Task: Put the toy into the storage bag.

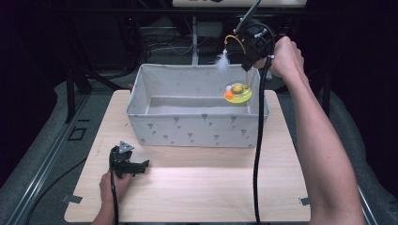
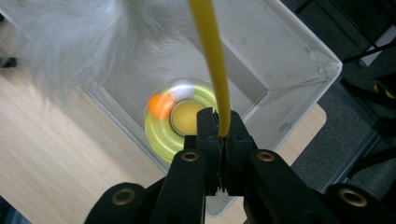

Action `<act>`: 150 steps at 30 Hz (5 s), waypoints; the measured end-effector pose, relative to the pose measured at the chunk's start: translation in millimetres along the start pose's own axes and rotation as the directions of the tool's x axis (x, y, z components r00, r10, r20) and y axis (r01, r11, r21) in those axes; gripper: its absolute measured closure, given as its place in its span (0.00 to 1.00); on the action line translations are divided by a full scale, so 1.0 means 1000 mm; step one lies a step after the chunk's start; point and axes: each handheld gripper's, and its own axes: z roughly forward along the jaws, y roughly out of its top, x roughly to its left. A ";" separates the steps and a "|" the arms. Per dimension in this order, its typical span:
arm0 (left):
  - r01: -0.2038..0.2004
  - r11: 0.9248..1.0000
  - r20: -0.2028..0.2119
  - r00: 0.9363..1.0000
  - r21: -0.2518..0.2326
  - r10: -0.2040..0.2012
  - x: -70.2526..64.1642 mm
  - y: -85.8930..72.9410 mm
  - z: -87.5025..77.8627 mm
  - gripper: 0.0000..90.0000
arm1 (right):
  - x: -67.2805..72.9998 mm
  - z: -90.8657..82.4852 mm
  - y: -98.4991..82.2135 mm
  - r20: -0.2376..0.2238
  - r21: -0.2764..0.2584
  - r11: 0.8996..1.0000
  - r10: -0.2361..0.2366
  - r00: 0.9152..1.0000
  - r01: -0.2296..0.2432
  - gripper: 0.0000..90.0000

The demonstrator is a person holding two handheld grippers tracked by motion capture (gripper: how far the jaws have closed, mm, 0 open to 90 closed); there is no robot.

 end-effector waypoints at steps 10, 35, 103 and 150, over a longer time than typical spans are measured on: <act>0.000 1.000 0.000 1.000 0.000 0.000 0.000 0.000 0.000 0.00 | -0.007 0.013 -0.005 0.006 0.002 0.999 0.032 0.999 -0.032 0.98; 0.000 1.000 0.001 1.000 -0.001 0.000 0.000 0.000 0.000 0.00 | -0.013 0.051 -0.019 -0.013 0.036 0.997 0.067 0.998 -0.066 0.98; 0.001 1.000 0.001 1.000 -0.001 -0.001 0.000 0.000 0.000 0.00 | -0.019 0.142 -0.082 -0.119 0.212 0.969 0.155 0.981 -0.128 0.98; 0.000 1.000 0.001 1.000 -0.001 0.000 0.000 0.000 0.000 0.00 | -0.011 0.083 -0.079 -0.122 0.051 0.988 0.152 0.981 -0.146 0.44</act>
